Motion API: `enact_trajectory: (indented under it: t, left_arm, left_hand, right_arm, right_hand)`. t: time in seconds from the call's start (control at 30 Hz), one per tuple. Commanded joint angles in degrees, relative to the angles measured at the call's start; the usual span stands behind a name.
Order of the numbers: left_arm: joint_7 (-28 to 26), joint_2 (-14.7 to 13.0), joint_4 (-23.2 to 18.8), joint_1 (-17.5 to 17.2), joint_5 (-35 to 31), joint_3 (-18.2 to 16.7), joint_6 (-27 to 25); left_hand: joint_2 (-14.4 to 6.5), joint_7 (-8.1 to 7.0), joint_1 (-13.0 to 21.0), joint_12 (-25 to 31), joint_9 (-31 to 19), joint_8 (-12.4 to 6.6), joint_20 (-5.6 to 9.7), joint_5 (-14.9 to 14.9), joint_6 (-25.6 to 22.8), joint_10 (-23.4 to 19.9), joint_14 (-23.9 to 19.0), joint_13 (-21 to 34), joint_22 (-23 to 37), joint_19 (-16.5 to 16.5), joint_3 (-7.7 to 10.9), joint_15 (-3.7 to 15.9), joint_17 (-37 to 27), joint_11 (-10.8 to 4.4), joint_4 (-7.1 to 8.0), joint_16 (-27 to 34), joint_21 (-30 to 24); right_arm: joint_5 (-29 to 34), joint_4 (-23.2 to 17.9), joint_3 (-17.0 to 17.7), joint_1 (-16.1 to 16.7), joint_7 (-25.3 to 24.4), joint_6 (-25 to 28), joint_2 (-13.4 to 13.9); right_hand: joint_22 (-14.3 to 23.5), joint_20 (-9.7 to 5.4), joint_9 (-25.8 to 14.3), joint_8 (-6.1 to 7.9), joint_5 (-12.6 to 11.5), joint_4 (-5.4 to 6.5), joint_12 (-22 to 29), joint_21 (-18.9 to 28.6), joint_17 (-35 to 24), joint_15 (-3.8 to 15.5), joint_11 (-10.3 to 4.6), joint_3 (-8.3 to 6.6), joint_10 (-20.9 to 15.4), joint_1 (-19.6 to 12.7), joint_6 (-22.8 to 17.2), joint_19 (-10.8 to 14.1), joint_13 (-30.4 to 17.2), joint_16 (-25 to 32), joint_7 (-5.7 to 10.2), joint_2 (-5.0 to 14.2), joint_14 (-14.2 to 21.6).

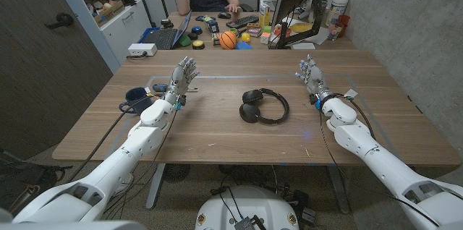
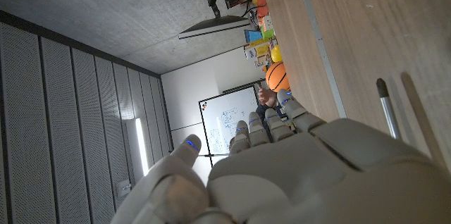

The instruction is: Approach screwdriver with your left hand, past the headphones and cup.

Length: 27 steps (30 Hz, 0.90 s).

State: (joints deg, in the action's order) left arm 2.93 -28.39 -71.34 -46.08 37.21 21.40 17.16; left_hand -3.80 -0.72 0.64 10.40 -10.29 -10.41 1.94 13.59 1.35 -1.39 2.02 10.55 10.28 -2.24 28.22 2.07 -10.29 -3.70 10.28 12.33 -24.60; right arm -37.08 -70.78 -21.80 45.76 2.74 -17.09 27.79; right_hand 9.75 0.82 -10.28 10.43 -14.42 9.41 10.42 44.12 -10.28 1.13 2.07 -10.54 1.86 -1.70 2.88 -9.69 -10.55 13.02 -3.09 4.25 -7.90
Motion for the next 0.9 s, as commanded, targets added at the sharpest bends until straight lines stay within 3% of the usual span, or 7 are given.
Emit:
enact_trajectory:
  t: [0.03, 0.23, 0.4, 0.67, 0.9]
  left_arm:
    - [0.3, 0.7, 2.5, 1.3, -0.9, 0.1, 1.9]
    - [-4.4, 0.2, 1.2, 0.5, -4.7, 0.2, 3.8]
    - [-10.2, -0.3, -0.6, -0.5, -9.3, 0.1, 5.4]
    - [-17.5, -1.4, -3.6, -1.9, -15.9, -0.3, 6.4]
    - [-26.3, -3.1, -7.7, -3.4, -23.8, -1.1, 3.8]
  left_hand:
    - [-5.3, -0.18, 0.1, 0.3, -0.2, -0.41, 1.36, 0.3, 0.4, -0.1, 0.4, 0.2, 0.3, -0.6, 0.37, 1.79, -0.2, -0.80, -0.08, 0.3, -0.3]
    - [-4.8, -1.44, 1.2, 0.4, -0.1, -0.47, 1.00, 0.5, 0.2, -0.4, -0.2, 0.1, 0.2, -0.9, 0.76, 2.35, 0.2, -1.40, -1.29, 0.3, 0.0]
    - [-4.3, -4.04, 3.6, 0.4, -0.2, -1.17, -2.25, 1.0, -1.9, -1.0, -2.1, 0.1, 0.1, -2.0, 1.89, 2.55, 0.4, -2.64, -3.19, 0.4, 0.4]
    - [-4.7, -4.34, 4.8, 0.4, -0.4, -1.30, -3.43, 1.3, -2.4, -1.2, -2.7, 0.2, 0.1, -2.2, 2.72, 2.06, 0.5, -2.56, -3.95, 0.3, 0.8]
    - [-5.4, -4.87, 5.9, 0.5, -0.4, -1.38, -4.06, 1.6, -2.7, -1.8, -3.3, 0.2, 0.1, -2.1, 3.66, 2.15, 0.5, -2.63, -4.50, 0.2, 1.2]
  right_arm:
    - [0.4, 2.9, -0.6, -1.9, 1.0, -0.8, -1.2]
    - [0.2, 2.7, -0.5, -1.7, 0.9, -0.6, -1.2]
    - [0.1, 2.9, -0.5, -1.9, 1.1, -0.6, -1.4]
    - [0.2, 3.5, -0.7, -2.2, 1.4, -0.9, -1.6]
    - [0.2, 4.0, -0.7, -2.5, 1.6, -1.2, -1.8]
  right_hand:
    - [0.3, 0.09, -0.3, 0.41, -0.3, 0.05, 0.4, 0.3, -0.1, 0.13, 0.13, -0.36, 0.3, -0.1, 0.0, -1.2, -0.3, 0.2, -0.23, 2.85, -0.5]
    - [0.3, 0.08, -0.3, 0.40, -0.3, 0.05, 0.4, 0.2, -0.1, 0.11, 0.23, -0.33, 0.3, -0.1, 0.0, -1.2, -0.3, 0.2, -0.25, 2.85, -0.5]
    - [0.3, 0.07, -0.3, 0.39, -0.3, 0.06, 0.4, 0.1, -0.1, 0.07, 0.21, -0.30, 0.3, -0.1, 0.1, -1.1, -0.3, 0.2, -0.22, 2.84, -0.5]
    - [0.3, 0.08, -0.3, 0.40, -0.3, 0.08, 0.4, 0.0, -0.2, 0.04, 0.14, -0.24, 0.3, 0.0, 0.0, -1.1, -0.3, 0.1, -0.22, 2.81, -0.5]
    - [0.3, 0.08, -0.3, 0.41, -0.3, 0.10, 0.4, -0.1, -0.2, 0.00, 0.30, -0.17, 0.3, 0.0, 0.0, -1.0, -0.3, 0.1, -0.22, 2.79, -0.5]
